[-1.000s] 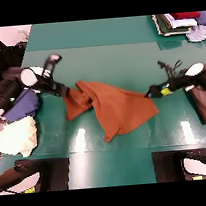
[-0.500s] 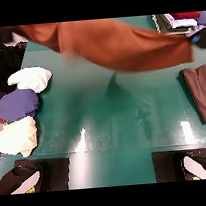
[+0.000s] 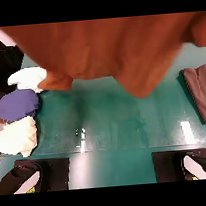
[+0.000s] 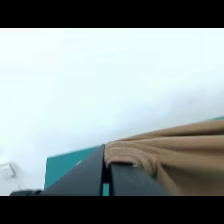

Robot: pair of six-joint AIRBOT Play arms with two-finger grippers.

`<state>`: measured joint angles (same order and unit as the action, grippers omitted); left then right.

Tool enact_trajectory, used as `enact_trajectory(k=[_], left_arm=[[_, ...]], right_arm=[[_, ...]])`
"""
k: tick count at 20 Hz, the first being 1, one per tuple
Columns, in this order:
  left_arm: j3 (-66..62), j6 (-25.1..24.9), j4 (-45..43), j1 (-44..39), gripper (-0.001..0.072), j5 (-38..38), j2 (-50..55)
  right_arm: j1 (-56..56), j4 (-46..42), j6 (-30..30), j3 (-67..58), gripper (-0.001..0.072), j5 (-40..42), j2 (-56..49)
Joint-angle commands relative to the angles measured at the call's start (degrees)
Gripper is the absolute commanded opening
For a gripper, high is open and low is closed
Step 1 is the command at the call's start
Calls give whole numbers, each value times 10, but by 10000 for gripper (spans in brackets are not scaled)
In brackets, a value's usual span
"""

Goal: Fold the shirts.

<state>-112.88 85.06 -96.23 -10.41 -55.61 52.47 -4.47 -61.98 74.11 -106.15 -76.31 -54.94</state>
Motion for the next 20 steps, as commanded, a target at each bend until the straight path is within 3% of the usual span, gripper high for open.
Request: enact_trajectory(k=[1, 6, 11, 14, 20], left_arm=[[-93, 0, 47, 0, 25, -20, -3], [-114, -66, 181, 0, 25, -33, -39], [43, -73, 99, 0, 25, -46, -19], [143, -45, 43, 3, 25, -74, 60], [223, -28, 47, 18, 25, -59, 292]], right_arm=[[0, -18, 0, -84, 15, -46, 1], [0, -108, 39, -165, 15, -103, 2], [10, -117, 43, -51, 15, -110, -46], [38, -117, 48, -9, 15, -113, -133], [83, -117, 61, 39, 15, -48, -343]])
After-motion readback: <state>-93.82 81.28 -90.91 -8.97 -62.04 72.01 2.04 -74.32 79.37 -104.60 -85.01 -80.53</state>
